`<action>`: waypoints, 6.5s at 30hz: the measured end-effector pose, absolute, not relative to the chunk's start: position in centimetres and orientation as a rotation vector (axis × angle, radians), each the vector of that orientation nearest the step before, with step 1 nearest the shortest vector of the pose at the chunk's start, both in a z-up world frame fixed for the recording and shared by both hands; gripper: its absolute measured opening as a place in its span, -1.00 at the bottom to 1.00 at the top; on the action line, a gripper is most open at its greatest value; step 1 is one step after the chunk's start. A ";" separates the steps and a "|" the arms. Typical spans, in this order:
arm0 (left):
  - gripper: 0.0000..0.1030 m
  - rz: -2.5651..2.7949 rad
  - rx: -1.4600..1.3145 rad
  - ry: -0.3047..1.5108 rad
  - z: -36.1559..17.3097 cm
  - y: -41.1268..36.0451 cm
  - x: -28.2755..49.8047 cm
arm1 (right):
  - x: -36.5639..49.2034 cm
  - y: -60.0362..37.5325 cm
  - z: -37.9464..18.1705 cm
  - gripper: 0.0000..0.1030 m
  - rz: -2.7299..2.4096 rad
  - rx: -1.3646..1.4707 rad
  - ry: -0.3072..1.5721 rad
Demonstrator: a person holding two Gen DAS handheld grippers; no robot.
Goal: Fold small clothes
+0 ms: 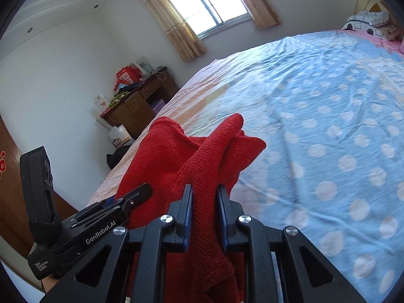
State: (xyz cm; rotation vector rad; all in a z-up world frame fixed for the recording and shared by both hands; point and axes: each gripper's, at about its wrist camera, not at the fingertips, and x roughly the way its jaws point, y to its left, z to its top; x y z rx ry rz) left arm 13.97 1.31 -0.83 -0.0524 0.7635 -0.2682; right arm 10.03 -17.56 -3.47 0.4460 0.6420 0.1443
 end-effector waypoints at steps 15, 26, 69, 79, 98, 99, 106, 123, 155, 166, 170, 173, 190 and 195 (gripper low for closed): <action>-0.34 -0.093 -0.178 0.738 -0.9 12.0 13.0 | 13.2 -6.5 -3.5 -0.67 0.333 0.342 0.697; -0.34 0.058 -0.240 0.686 -0.6 19.0 14.0 | 17.8 1.7 -3.5 -0.68 0.477 0.252 0.702; -0.19 0.274 -0.202 0.753 -7.2 26.2 23.2 | 32.2 11.3 -12.3 -0.72 0.402 -0.107 0.712; -0.05 0.215 -0.260 0.791 -6.1 26.9 20.6 | 31.8 10.5 -11.2 -0.55 0.416 -0.086 0.764; 0.05 0.267 -0.240 0.754 -6.5 25.0 15.0 | 21.6 11.1 -12.8 -0.52 0.425 -0.046 0.745; 0.05 0.266 -0.243 0.756 -6.5 24.9 14.7 | 21.3 11.2 -12.9 -0.50 0.418 -0.065 0.747; 0.21 0.292 -0.176 0.801 -7.8 23.1 12.6 | 19.9 9.2 -13.6 0.05 0.360 0.018 0.827; 0.66 0.256 -0.120 0.854 -8.8 20.1 5.7 | 9.6 7.1 -13.5 0.26 0.313 -0.015 0.913; 1.00 0.205 -0.055 0.368 5.0 16.8 -7.1 | -7.2 4.5 5.1 0.63 0.142 -0.027 0.234; 1.00 0.228 -0.031 0.309 6.1 16.2 -8.1 | -9.2 4.0 6.6 0.73 0.100 -0.030 0.119; 1.00 0.213 -0.026 0.302 6.2 15.9 -8.4 | -9.1 3.7 6.7 0.74 0.095 -0.016 0.126; 1.00 0.210 -0.017 0.297 6.3 15.6 -8.5 | -9.1 3.5 6.7 0.74 0.087 -0.019 0.127; 1.00 0.225 0.012 0.341 5.7 14.8 -7.9 | -8.8 3.7 6.1 0.74 0.065 -0.010 0.178; 1.00 0.227 0.011 0.349 5.5 14.8 -7.8 | -8.5 3.6 5.9 0.74 0.063 -0.002 0.189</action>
